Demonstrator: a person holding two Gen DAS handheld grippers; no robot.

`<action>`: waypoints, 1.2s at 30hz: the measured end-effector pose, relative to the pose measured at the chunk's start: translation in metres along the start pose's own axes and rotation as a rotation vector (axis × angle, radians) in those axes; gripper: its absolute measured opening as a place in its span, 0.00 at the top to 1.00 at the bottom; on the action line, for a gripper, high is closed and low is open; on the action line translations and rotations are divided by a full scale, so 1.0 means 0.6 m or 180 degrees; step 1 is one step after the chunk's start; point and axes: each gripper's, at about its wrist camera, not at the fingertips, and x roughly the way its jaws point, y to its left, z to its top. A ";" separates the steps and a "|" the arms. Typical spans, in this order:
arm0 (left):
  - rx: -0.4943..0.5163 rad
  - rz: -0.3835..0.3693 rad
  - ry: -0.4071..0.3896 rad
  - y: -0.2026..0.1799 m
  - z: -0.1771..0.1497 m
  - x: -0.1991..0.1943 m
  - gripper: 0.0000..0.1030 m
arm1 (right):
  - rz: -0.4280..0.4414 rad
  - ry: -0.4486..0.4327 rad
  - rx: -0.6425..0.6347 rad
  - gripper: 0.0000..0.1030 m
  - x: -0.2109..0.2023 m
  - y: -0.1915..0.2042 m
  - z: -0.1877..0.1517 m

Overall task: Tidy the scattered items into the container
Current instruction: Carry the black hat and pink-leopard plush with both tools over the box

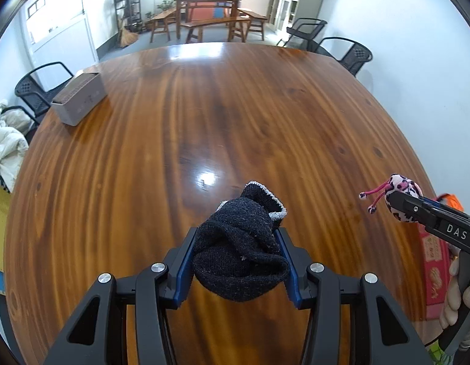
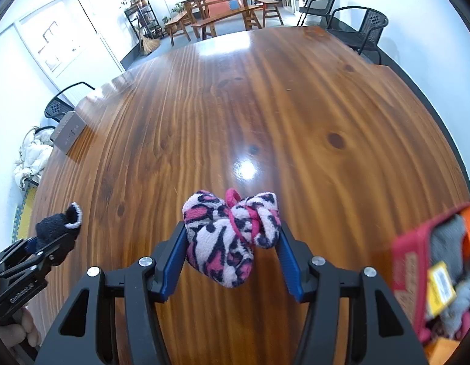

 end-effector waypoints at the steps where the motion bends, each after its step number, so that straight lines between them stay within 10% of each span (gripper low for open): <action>1: 0.0035 -0.0038 0.0004 -0.020 -0.006 -0.005 0.51 | 0.0005 -0.0016 0.0012 0.42 -0.007 -0.007 -0.005; 23: 0.0968 -0.0719 -0.0108 -0.431 -0.017 -0.057 0.51 | -0.0363 -0.0491 0.0518 0.42 -0.309 -0.315 -0.145; 36: 0.1052 -0.0863 -0.0024 -0.594 -0.009 -0.001 0.51 | -0.0192 -0.0185 0.0343 0.42 -0.297 -0.389 -0.203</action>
